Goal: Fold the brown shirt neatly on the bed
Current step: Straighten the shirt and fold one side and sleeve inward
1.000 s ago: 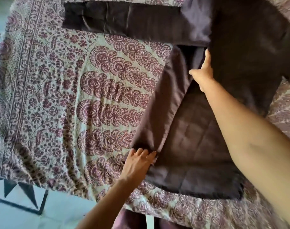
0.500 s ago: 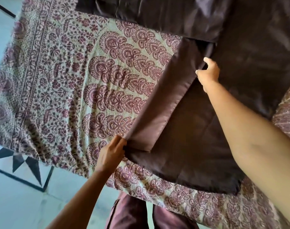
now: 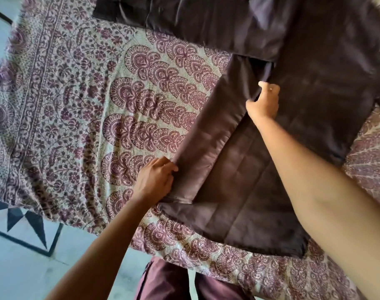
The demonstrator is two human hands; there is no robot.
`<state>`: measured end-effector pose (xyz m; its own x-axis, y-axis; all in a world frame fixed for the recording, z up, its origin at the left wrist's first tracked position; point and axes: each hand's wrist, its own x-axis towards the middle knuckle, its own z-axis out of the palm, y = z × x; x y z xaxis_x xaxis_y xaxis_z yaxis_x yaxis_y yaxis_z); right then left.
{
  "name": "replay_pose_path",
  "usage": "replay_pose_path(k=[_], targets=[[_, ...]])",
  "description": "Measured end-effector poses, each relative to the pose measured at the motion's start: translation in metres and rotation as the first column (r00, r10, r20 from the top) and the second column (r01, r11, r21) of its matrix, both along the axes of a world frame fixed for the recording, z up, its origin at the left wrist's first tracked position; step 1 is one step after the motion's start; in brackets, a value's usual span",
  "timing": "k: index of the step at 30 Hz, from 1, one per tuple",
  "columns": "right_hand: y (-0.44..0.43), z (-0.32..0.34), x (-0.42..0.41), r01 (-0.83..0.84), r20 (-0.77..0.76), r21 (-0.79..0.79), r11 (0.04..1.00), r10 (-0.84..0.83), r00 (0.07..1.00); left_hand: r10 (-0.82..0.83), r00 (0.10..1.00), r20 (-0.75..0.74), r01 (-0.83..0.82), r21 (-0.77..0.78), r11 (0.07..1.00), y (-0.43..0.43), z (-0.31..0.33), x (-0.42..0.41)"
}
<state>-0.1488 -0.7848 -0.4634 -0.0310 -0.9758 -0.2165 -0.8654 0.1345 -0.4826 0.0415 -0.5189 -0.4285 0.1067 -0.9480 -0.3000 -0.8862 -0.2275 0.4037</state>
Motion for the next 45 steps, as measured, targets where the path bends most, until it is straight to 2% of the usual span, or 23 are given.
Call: replay_pose_path(k=[2, 4, 9, 12, 14, 17, 19, 21, 23, 26, 29, 31, 34, 35, 36, 38, 39, 40, 41, 42, 43, 45], targets=[[0.002, 0.002, 0.003, -0.070, -0.054, -0.076, 0.995, 0.066, 0.996, -0.045, 0.998, -0.050, 0.044, -0.026, 0.999, -0.020, -0.002, -0.005], [0.001, 0.003, 0.009, -0.146, -0.091, -0.128, 0.981, 0.136, 0.987, -0.009, 0.996, -0.093, 0.004, -0.051, 0.999, -0.039, -0.006, -0.006], [-0.025, 0.008, 0.038, -0.241, -0.072, -0.236, 0.942, 0.230, 0.970, 0.287, 0.931, -0.224, -0.319, -0.122, 0.940, -0.118, -0.018, 0.029], [-0.052, 0.015, 0.064, -0.278, -0.111, -0.255, 0.926, 0.258, 0.960, 0.483, 0.812, -0.327, -0.538, -0.100, 0.837, -0.183, -0.020, 0.069], [-0.069, 0.015, 0.083, -0.332, -0.128, -0.203, 0.921, 0.311, 0.942, 0.607, 0.700, -0.376, -0.677, -0.082, 0.731, -0.224, -0.021, 0.098], [-0.094, 0.004, 0.110, -0.410, -0.186, -0.122, 0.904, 0.385, 0.904, 0.709, 0.551, -0.440, -0.806, -0.060, 0.589, -0.276, -0.024, 0.146], [-0.105, -0.006, 0.122, -0.401, -0.221, -0.018, 0.916, 0.388, 0.895, 0.779, 0.508, -0.368, -0.849, -0.062, 0.524, -0.302, -0.028, 0.176], [-0.109, -0.020, 0.127, -0.344, -0.235, 0.126, 0.931, 0.365, 0.901, 0.847, 0.498, -0.186, -0.866, -0.058, 0.497, -0.324, -0.031, 0.205], [-0.106, -0.035, 0.127, -0.327, -0.288, 0.193, 0.925, 0.372, 0.882, 0.876, 0.473, -0.099, -0.881, -0.036, 0.471, -0.341, -0.033, 0.231], [-0.098, -0.050, 0.125, -0.336, -0.347, 0.100, 0.936, 0.349, 0.870, 0.897, 0.432, -0.095, -0.899, 0.026, 0.436, -0.359, -0.039, 0.262], [-0.097, -0.053, 0.125, -0.332, -0.346, 0.030, 0.943, 0.321, 0.882, 0.886, 0.462, -0.047, -0.884, 0.055, 0.464, -0.367, -0.043, 0.281], [-0.099, -0.052, 0.126, -0.329, -0.362, 0.044, 0.943, 0.322, 0.875, 0.890, 0.424, -0.169, -0.896, 0.069, 0.440, -0.370, -0.043, 0.288], [-0.099, -0.048, 0.126, -0.321, -0.387, 0.127, 0.939, 0.345, 0.855, 0.854, 0.252, -0.454, -0.920, 0.161, 0.357, -0.374, -0.030, 0.278], [-0.100, -0.046, 0.126, -0.316, -0.383, 0.159, 0.935, 0.353, 0.854, 0.822, 0.215, -0.527, -0.917, 0.180, 0.355, -0.374, -0.025, 0.268], [-0.103, -0.041, 0.126, -0.313, -0.367, 0.203, 0.928, 0.368, 0.855, 0.783, 0.214, -0.584, -0.910, 0.172, 0.378, -0.374, -0.017, 0.254], [-0.113, -0.033, 0.124, -0.323, -0.270, 0.315, 0.892, 0.410, 0.871, 0.704, 0.275, -0.655, -0.868, 0.145, 0.475, -0.373, -0.004, 0.223], [-0.117, -0.025, 0.121, -0.314, -0.134, 0.345, 0.885, 0.377, 0.917, 0.654, 0.303, -0.694, -0.830, 0.146, 0.539, -0.372, 0.006, 0.202], [-0.119, -0.013, 0.117, -0.280, 0.086, 0.363, 0.888, 0.268, 0.960, 0.604, 0.321, -0.730, -0.784, 0.153, 0.602, -0.369, 0.016, 0.180], [-0.118, 0.001, 0.112, -0.227, 0.347, 0.379, 0.897, 0.090, 0.934, 0.561, 0.338, -0.755, -0.740, 0.155, 0.655, -0.366, 0.028, 0.155], [-0.114, 0.017, 0.106, -0.172, 0.559, 0.401, 0.900, -0.092, 0.824, 0.532, 0.358, -0.767, -0.699, 0.158, 0.698, -0.363, 0.038, 0.130], [-0.108, 0.032, 0.101, -0.126, 0.686, 0.428, 0.895, -0.230, 0.690, 0.499, 0.376, -0.781, -0.654, 0.158, 0.740, -0.360, 0.045, 0.106], [-0.094, 0.061, 0.081, -0.073, 0.791, 0.463, 0.884, -0.374, 0.485, 0.432, 0.410, -0.803, -0.549, 0.161, 0.820, -0.349, 0.058, 0.054]])
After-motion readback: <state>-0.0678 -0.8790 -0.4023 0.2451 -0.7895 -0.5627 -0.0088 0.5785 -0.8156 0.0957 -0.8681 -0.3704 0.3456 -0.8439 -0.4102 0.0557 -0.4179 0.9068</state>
